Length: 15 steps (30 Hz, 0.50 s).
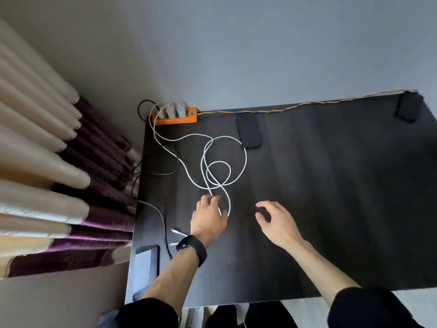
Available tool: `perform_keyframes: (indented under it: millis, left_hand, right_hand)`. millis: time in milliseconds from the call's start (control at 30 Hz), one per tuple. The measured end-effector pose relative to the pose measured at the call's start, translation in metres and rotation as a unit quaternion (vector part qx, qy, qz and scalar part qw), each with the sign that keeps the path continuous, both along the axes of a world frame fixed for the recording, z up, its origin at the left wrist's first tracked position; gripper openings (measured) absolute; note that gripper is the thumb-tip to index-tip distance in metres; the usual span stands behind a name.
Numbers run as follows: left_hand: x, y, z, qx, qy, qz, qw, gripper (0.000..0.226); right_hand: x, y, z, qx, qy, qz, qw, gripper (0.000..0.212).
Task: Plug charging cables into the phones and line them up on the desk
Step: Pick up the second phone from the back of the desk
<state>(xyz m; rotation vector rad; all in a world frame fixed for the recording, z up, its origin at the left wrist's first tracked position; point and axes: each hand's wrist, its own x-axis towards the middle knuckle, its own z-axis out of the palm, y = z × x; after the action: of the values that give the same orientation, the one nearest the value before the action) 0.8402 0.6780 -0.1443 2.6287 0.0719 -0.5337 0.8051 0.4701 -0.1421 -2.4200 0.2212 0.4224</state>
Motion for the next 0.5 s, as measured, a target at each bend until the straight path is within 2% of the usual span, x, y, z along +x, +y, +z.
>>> perform_keyframes:
  millis: [133, 233, 367, 500]
  left_hand:
    - [0.051, -0.050, -0.008, 0.006, 0.008, -0.041, 0.999, 0.053]
    - [0.103, -0.088, -0.015, 0.000, 0.003, -0.061, 0.998, 0.055]
    - [0.175, -0.131, -0.028, -0.025, 0.006, -0.021, 0.999, 0.062]
    - [0.234, -0.161, -0.045, 0.000, 0.013, 0.018, 1.000, 0.073]
  right_hand:
    - [0.044, -0.056, -0.010, -0.042, 0.018, -0.012, 0.999, 0.042]
    - [0.083, -0.101, -0.029, -0.090, 0.076, -0.012, 0.993, 0.060]
    - [0.122, -0.143, -0.059, -0.152, 0.172, 0.038, 0.973, 0.087]
    - [0.133, -0.162, -0.078, -0.151, 0.199, 0.048, 0.967, 0.094]
